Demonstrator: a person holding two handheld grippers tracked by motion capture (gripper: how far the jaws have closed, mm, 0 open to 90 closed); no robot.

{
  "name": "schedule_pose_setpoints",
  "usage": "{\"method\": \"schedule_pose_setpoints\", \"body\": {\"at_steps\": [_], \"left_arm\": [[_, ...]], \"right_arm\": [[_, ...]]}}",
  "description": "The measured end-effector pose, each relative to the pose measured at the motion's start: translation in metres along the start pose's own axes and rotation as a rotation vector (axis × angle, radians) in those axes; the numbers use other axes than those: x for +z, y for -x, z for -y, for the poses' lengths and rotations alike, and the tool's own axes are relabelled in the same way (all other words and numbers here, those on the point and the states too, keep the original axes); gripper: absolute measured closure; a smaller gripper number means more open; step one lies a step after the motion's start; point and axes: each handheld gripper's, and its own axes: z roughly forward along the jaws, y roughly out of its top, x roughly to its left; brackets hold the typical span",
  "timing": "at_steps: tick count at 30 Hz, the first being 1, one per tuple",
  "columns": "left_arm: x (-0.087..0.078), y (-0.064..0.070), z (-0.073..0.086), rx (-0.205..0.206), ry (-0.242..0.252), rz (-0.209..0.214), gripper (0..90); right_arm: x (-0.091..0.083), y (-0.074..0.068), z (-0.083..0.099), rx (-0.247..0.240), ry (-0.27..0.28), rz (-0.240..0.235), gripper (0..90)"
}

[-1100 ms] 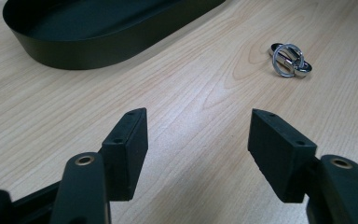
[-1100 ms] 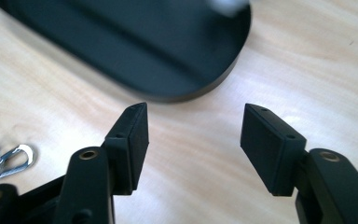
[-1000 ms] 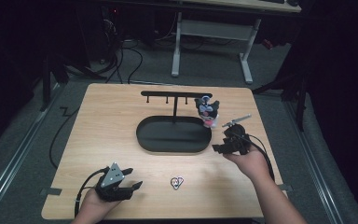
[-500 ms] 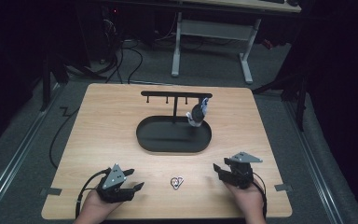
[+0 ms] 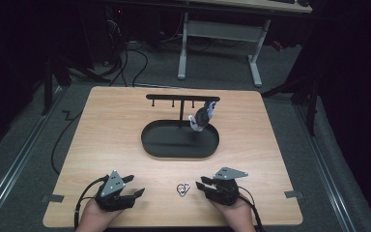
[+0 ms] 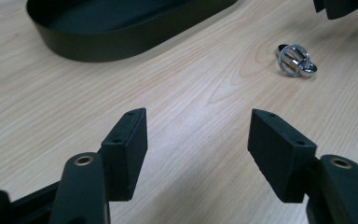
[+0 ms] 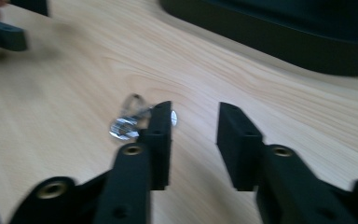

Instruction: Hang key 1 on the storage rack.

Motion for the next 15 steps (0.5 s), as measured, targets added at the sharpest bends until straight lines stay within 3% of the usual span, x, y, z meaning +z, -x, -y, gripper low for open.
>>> {"method": "schedule_pose_setpoints", "body": {"at_steps": [1,3,8,10,13,15], "left_arm": [[-0.003,-0.001,0.003,-0.01,0.001,-0.009,38.5],[-0.006,-0.003,0.005,-0.013,0.0,-0.017,38.5],[-0.012,-0.004,0.008,-0.015,0.001,-0.032,38.6],[-0.013,-0.005,0.01,-0.019,0.0,-0.038,38.6],[-0.014,-0.006,0.011,-0.018,-0.006,-0.046,39.7],[-0.015,-0.006,0.011,-0.017,-0.005,-0.047,39.6]], "right_arm": [[0.009,-0.009,-0.004,-0.023,-0.011,-0.04,75.2],[0.017,-0.015,-0.005,-0.026,-0.035,-0.067,75.2],[0.029,-0.018,-0.006,-0.025,-0.064,-0.088,71.9],[0.032,-0.02,-0.007,-0.032,-0.07,-0.089,71.7],[0.037,-0.024,-0.006,-0.074,-0.094,-0.052,72.2],[0.041,-0.026,-0.006,-0.082,-0.109,-0.053,76.4]]}}
